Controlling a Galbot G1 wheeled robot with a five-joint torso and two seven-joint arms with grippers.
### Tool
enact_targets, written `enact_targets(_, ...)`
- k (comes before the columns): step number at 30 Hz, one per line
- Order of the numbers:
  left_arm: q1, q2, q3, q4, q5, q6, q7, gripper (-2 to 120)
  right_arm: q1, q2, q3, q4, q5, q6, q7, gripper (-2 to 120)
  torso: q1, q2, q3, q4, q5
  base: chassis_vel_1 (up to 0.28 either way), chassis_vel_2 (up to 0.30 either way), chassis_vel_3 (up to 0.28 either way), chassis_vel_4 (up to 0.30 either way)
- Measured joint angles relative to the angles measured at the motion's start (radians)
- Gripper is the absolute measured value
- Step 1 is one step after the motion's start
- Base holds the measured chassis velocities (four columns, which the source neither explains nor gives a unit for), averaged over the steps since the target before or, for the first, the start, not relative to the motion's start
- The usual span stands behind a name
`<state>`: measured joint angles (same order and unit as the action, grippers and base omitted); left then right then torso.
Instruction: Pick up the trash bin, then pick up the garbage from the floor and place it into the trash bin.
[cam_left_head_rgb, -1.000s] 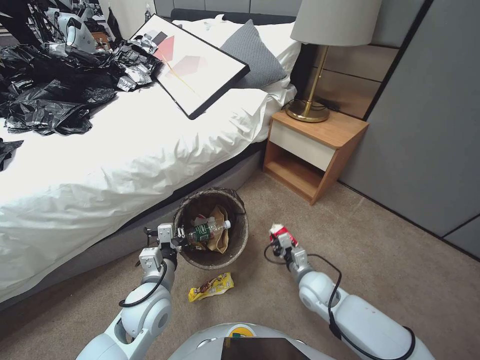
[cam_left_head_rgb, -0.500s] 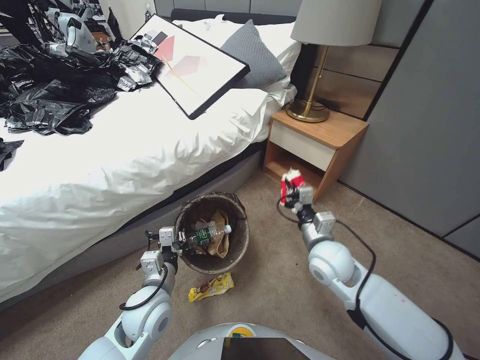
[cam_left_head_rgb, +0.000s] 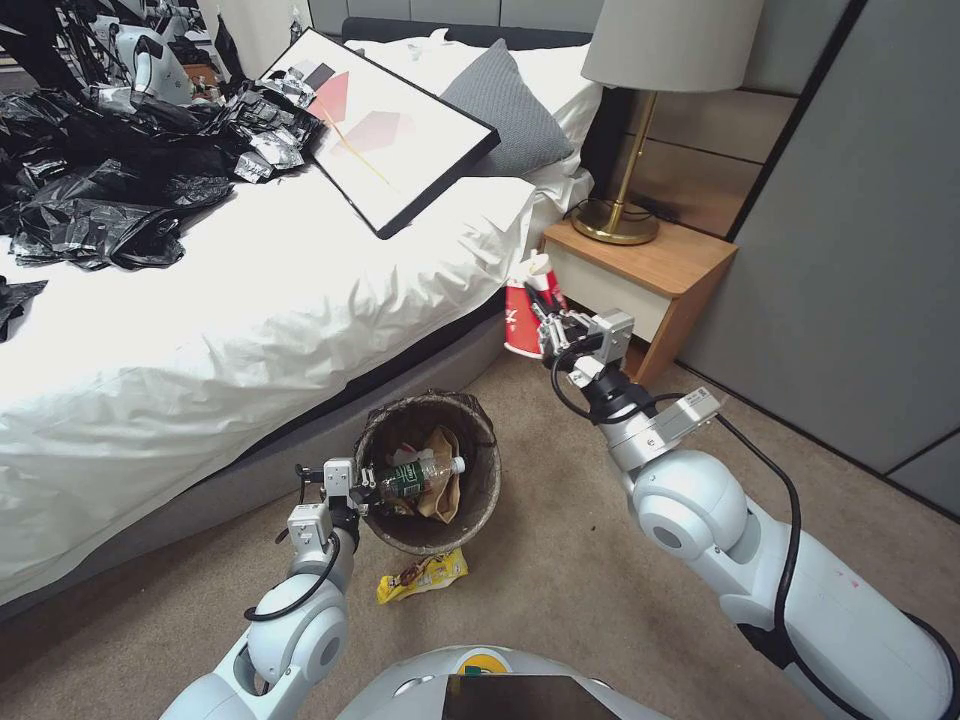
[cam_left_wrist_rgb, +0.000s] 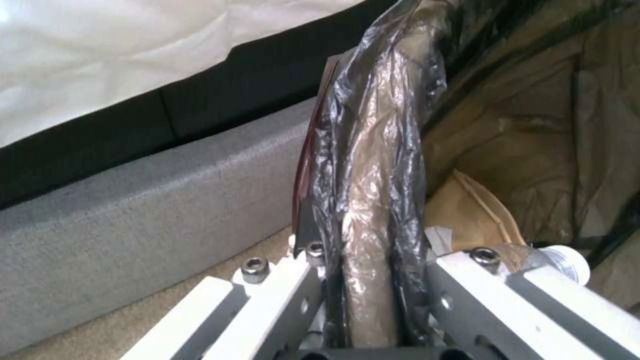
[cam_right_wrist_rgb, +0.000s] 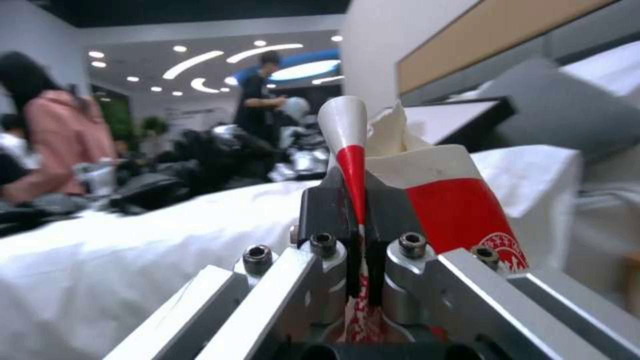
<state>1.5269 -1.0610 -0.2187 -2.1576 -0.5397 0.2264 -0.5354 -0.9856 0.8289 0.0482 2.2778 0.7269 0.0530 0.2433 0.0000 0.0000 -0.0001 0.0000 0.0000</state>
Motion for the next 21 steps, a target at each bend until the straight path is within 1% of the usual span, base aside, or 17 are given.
enact_targets(1,0.000,-0.001,0.000,-0.001,0.000,0.002,0.000,0,0.033,-0.009,-0.060,0.001,0.039,0.023,-0.067,0,0.000,0.000,0.000,0.0001,0.0000,0.000,0.000,0.000,0.000)
enact_targets(2,0.000,-0.001,0.000,-0.001,0.000,0.002,0.000,0,0.033,-0.009,-0.060,0.001,0.039,0.023,-0.067,0,0.000,0.000,0.000,0.0001,0.0000,0.000,0.000,0.000,0.000)
enact_targets(3,0.000,-0.003,0.002,-0.005,-0.001,0.004,-0.001,0,0.063,-0.015,-0.130,0.001,0.059,0.033,-0.091,0,0.000,0.000,0.000,0.0000,0.0000,0.000,0.000,0.000,0.000)
enact_targets(6,-0.003,-0.005,0.003,-0.008,-0.001,0.007,-0.002,0,0.104,-0.016,-0.229,-0.007,0.075,0.040,-0.102,0,0.000,0.000,0.000,0.0002,-0.0001,0.000,0.000,0.000,0.000)
enact_targets(7,-0.003,-0.005,0.003,-0.008,-0.001,0.007,-0.002,0,0.104,-0.016,-0.229,-0.007,0.075,0.040,-0.102,0,0.000,0.000,0.000,0.0002,-0.0001,0.000,0.000,0.000,0.000)
enact_targets(9,-0.004,-0.005,0.003,-0.011,-0.002,0.008,-0.002,0,0.120,-0.013,-0.283,-0.015,0.075,0.040,-0.103,0,0.000,0.000,0.000,0.0001,-0.0001,0.000,0.000,0.000,0.000)
enact_targets(10,-0.004,-0.005,0.003,-0.011,-0.002,0.008,-0.002,0,0.120,-0.013,-0.283,-0.015,0.075,0.040,-0.103,0,0.000,0.000,0.000,0.0001,-0.0001,0.000,0.000,0.000,0.000)
enact_targets(11,-0.005,-0.005,0.000,-0.013,-0.002,0.008,-0.003,0,0.123,-0.009,-0.323,-0.023,0.070,0.040,-0.103,0,0.000,0.000,0.000,0.0001,0.0000,0.000,0.000,0.000,0.000)
enact_targets(13,-0.005,-0.005,-0.003,-0.015,-0.003,0.009,-0.003,0,0.120,-0.005,-0.366,-0.035,0.050,0.040,-0.103,0,0.000,0.000,0.000,0.0002,-0.0001,0.000,0.000,0.000,0.000)
enact_targets(21,-0.007,-0.008,-0.006,-0.017,-0.004,0.009,-0.003,0,0.086,-0.003,-0.439,-0.064,-0.009,0.040,-0.105,0,0.000,0.000,0.000,0.0001,-0.0001,0.000,0.000,0.000,0.000)
